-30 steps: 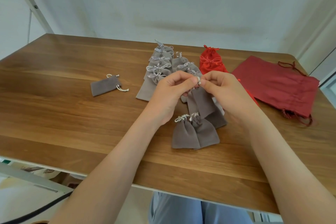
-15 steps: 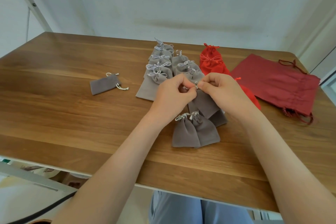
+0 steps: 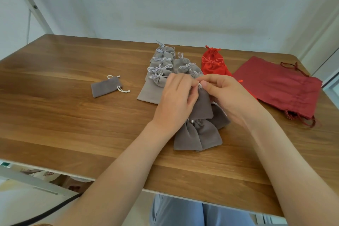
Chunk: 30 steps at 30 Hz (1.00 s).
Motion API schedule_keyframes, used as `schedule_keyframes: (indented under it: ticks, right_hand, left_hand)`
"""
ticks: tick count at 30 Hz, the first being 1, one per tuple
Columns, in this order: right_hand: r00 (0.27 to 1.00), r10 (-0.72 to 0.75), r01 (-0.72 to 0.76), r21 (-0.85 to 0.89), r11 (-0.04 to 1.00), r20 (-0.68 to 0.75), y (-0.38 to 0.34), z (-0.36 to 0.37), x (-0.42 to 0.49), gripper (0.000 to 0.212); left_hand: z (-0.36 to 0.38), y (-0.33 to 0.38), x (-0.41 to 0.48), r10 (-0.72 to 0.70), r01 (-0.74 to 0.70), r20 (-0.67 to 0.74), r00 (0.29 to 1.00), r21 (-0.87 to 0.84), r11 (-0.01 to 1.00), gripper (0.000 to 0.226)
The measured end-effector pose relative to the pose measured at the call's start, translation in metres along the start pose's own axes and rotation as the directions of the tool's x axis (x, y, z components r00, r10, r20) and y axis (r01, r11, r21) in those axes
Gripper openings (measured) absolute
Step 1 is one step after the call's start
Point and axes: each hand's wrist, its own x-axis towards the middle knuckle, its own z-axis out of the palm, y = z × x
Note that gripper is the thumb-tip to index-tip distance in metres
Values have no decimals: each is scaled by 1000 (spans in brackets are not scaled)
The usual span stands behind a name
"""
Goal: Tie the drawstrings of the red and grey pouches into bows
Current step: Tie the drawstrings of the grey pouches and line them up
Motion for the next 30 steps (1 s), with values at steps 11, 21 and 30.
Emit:
schedule_keyframes:
  ticks: [11, 21, 30]
  right_hand:
    - [999, 26, -34, 207, 978, 41, 0, -6, -1, 13]
    - [999, 19, -5, 284, 959, -45, 2, -1, 2, 17]
    - [962, 54, 49, 362, 931, -267, 0, 0, 6, 23]
  left_hand:
    - [0, -1, -1, 63, -63, 6, 998, 28, 998, 12]
    - [-1, 1, 0, 47, -45, -82, 996, 24, 999, 17]
    - [-3, 7, 1, -159, 152, -20, 987, -193, 969, 10]
